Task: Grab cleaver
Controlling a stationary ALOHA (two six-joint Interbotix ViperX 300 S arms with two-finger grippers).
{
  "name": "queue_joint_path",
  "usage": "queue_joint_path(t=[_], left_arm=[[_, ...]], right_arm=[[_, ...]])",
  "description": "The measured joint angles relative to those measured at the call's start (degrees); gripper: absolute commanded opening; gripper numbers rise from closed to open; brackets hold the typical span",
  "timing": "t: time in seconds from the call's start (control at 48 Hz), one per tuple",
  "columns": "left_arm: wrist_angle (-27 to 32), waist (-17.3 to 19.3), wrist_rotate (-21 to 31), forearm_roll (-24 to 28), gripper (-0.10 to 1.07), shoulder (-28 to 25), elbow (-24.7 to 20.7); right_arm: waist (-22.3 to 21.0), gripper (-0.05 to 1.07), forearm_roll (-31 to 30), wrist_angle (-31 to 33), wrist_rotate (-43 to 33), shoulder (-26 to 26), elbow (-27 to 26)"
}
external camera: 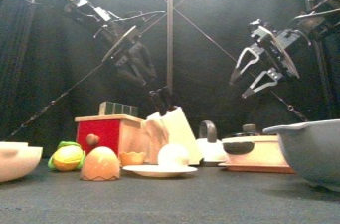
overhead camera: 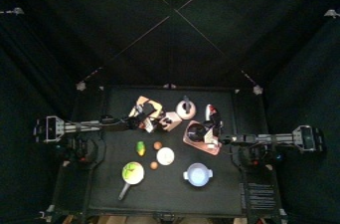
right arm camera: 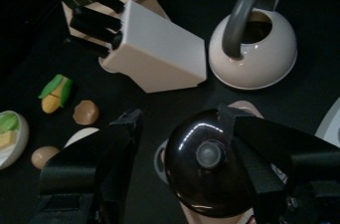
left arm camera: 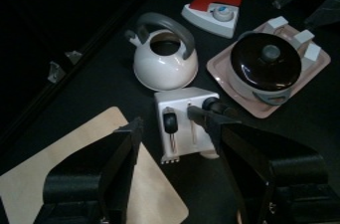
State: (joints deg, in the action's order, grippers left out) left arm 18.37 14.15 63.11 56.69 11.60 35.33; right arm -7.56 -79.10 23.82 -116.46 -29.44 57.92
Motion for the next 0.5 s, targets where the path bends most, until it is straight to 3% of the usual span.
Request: queue_joint_path(t=[0.5], left_arm=[[3.16, 0.26, -0.18, -0.09, 0.88, -4.31, -1.76]], right_arm=[[-0.18, 0.94, 0.09, -0.18, 0.00, 0.70, -0.35]])
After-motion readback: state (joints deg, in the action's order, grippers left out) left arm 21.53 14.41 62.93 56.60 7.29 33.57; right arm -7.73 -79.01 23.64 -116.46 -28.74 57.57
